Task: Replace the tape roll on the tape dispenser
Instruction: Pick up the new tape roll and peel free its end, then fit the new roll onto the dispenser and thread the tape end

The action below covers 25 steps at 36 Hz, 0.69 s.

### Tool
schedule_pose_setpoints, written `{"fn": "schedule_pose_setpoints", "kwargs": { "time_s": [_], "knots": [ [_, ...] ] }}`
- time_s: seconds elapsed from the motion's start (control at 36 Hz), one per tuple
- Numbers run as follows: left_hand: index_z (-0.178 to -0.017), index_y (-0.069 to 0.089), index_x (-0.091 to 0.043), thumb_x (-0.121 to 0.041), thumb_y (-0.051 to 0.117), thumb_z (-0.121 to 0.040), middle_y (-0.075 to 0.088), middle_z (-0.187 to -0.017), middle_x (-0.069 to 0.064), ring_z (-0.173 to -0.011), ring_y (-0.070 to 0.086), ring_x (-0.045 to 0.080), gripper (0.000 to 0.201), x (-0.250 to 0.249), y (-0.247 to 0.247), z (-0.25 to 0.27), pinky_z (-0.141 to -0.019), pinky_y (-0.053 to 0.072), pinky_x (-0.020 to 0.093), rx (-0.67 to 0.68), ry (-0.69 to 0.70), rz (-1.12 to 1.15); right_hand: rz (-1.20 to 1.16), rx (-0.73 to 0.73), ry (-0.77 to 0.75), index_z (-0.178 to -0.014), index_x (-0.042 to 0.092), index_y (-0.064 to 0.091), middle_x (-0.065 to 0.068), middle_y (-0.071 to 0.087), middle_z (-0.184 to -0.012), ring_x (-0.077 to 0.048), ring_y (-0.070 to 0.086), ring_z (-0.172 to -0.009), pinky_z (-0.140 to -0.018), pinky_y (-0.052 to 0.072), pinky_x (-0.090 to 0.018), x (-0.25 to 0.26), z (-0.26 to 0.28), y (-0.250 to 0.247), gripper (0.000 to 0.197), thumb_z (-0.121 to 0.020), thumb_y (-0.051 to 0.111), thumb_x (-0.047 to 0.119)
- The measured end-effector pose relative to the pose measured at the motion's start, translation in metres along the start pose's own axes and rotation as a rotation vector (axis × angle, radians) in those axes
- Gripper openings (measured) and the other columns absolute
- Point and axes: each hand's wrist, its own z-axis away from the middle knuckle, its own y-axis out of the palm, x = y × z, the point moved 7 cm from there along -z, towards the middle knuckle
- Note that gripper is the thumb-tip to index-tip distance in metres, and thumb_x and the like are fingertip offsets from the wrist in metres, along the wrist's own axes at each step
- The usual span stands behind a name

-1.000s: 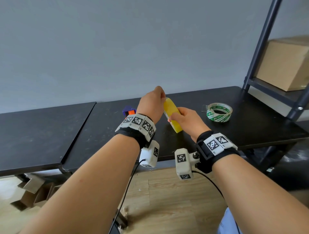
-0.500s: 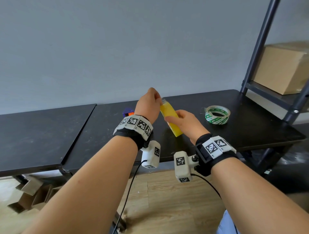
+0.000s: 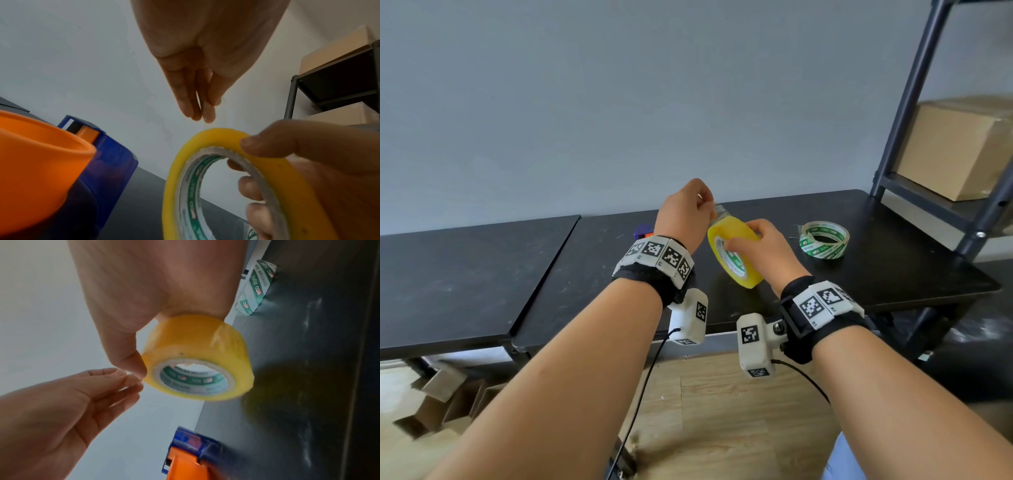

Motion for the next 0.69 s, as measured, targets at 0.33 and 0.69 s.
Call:
{"fn": "schedule_pose_setpoints", "kwargs": {
  "time_s": [0.33, 0.69],
  "knots": [
    [-0.093, 0.069, -0.018, -0.019, 0.058, -0.086, 0.073, -0.09, 0.002, -0.085, 0.066, 0.022, 0.013, 0.003, -0.007, -0.002, -0.076, 0.055, 0.034, -0.069, -0.02, -0.059, 0.063, 0.028, -0.071, -0.103, 0.008, 0.065, -0.007, 0.064, -0.086, -0.02, 0.06, -0.073, -0.066, 0.045, -0.031, 0.012, -0.002, -0.011, 0.026, -0.083, 0.068, 0.026],
    [-0.134, 0.048, -0.009, -0.005, 0.043, -0.09, 0.064, -0.122, 0.016, -0.103, 0.063, 0.031, 0.044, 0.039, 0.02, -0.007, -0.097, 0.051, 0.045, 0.187, -0.314, 0.15, -0.198, -0.093, 0.049, -0.09, 0.016, 0.068, -0.008, 0.065, -0.091, -0.022, 0.06, -0.088, -0.076, 0.046, -0.036, -0.007, -0.005, -0.026, 0.012, -0.083, 0.063, 0.024]
  ]
}}
